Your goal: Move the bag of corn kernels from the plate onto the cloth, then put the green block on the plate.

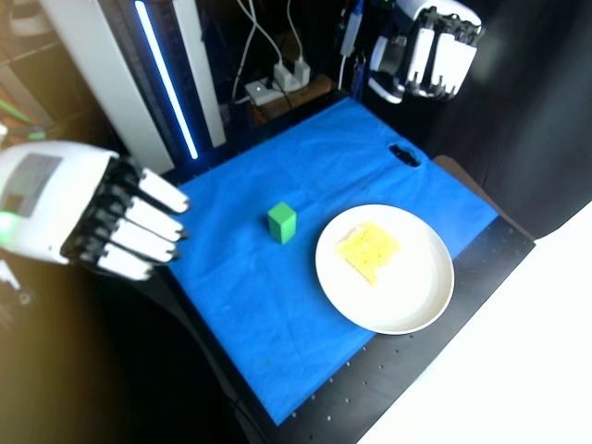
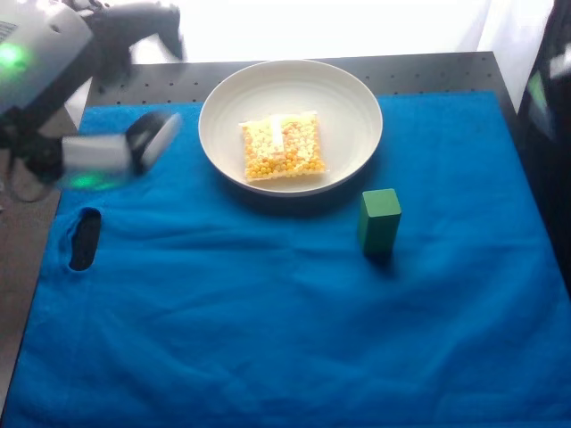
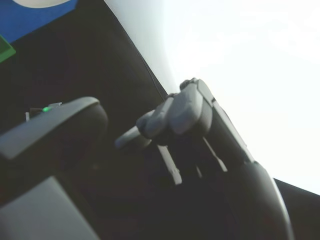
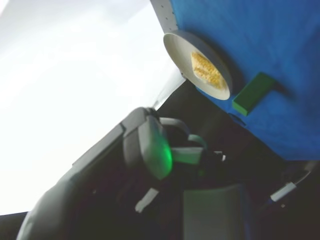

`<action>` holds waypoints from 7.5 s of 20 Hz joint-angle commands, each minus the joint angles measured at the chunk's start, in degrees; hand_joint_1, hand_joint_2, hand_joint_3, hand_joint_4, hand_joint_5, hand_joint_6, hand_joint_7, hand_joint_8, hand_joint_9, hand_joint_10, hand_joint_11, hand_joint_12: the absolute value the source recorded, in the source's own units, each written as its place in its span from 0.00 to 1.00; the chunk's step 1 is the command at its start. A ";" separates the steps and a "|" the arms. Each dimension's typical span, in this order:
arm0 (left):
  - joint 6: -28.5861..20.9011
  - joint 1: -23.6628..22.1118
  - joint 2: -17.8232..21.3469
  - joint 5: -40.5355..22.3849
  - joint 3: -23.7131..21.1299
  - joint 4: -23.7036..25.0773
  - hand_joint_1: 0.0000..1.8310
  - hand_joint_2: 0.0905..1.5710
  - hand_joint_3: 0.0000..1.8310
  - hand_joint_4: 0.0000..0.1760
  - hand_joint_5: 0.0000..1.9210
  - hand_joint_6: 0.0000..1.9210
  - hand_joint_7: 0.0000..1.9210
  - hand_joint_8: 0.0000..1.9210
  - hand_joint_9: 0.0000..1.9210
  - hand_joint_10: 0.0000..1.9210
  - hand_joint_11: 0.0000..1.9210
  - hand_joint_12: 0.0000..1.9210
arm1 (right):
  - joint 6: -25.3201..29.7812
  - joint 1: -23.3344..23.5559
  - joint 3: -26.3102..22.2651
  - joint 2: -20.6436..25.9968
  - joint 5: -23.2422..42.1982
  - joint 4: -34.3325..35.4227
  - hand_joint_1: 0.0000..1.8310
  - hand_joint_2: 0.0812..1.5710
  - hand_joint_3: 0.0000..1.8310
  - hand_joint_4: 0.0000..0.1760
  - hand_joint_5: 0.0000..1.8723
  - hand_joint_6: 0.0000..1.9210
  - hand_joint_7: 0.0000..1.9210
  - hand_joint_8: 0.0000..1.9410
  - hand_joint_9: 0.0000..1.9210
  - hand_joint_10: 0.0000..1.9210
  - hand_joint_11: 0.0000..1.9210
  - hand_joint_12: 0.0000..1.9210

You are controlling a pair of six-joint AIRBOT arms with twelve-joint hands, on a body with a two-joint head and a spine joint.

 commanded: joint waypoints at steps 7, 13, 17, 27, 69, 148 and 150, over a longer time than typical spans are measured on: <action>-0.14 -1.23 -2.45 -4.30 1.41 0.70 0.00 0.69 0.00 1.00 0.00 0.00 0.00 0.00 0.00 0.00 0.00 0.00 | -0.14 0.75 0.24 -1.50 5.49 0.27 0.22 0.83 0.00 0.00 0.00 0.00 0.00 0.00 0.00 0.00 0.00 0.00; -0.14 -11.09 -10.60 13.02 9.21 2.94 0.00 0.71 0.00 0.98 0.00 0.00 0.00 0.00 0.00 0.00 0.00 0.00 | -0.13 0.66 0.34 -3.05 4.30 -0.04 0.25 0.81 0.00 0.00 0.00 0.00 0.00 0.00 0.00 0.00 0.00 0.00; -0.12 -16.14 -18.62 27.66 17.38 3.83 0.22 0.76 0.00 0.54 0.00 0.00 0.00 0.00 0.03 0.01 0.00 0.59 | -0.11 0.62 0.34 -4.11 3.79 -0.18 0.20 0.83 0.00 0.00 0.00 0.00 0.00 0.00 0.00 0.00 0.00 0.00; 13.26 -18.78 -31.78 46.29 30.58 -8.47 0.35 0.71 0.00 0.44 0.00 0.00 0.00 0.00 0.01 0.00 0.00 0.34 | 1.14 -0.65 0.33 -5.13 3.65 -0.24 0.28 0.81 0.00 0.00 0.00 0.00 0.00 0.00 0.00 0.00 0.00 0.00; -13.22 8.99 -5.36 -0.57 -1.56 4.08 0.22 0.65 0.00 0.81 0.00 0.00 0.00 0.00 0.00 0.00 0.00 0.01 | 2.78 -2.29 -0.42 -6.19 3.94 0.95 0.15 0.82 0.00 0.00 0.00 0.00 0.00 0.00 0.00 0.00 0.00 0.00; -10.52 23.39 -1.97 -24.69 -5.40 -17.15 0.18 0.80 0.00 0.64 0.00 0.00 0.00 0.00 0.00 0.00 0.00 0.00 | 41.45 20.28 11.31 -20.97 -22.08 -56.45 0.67 0.77 0.00 0.00 0.36 0.63 0.46 0.74 0.56 0.72 0.54 0.85; -10.52 23.43 -2.02 -24.69 -5.39 -17.16 0.19 0.79 0.00 0.75 0.00 0.00 0.00 0.00 0.00 0.00 0.00 0.00 | 41.41 21.39 11.53 -19.73 -20.41 -55.05 0.67 0.77 0.00 0.00 0.36 0.63 0.45 0.74 0.53 0.73 0.48 0.89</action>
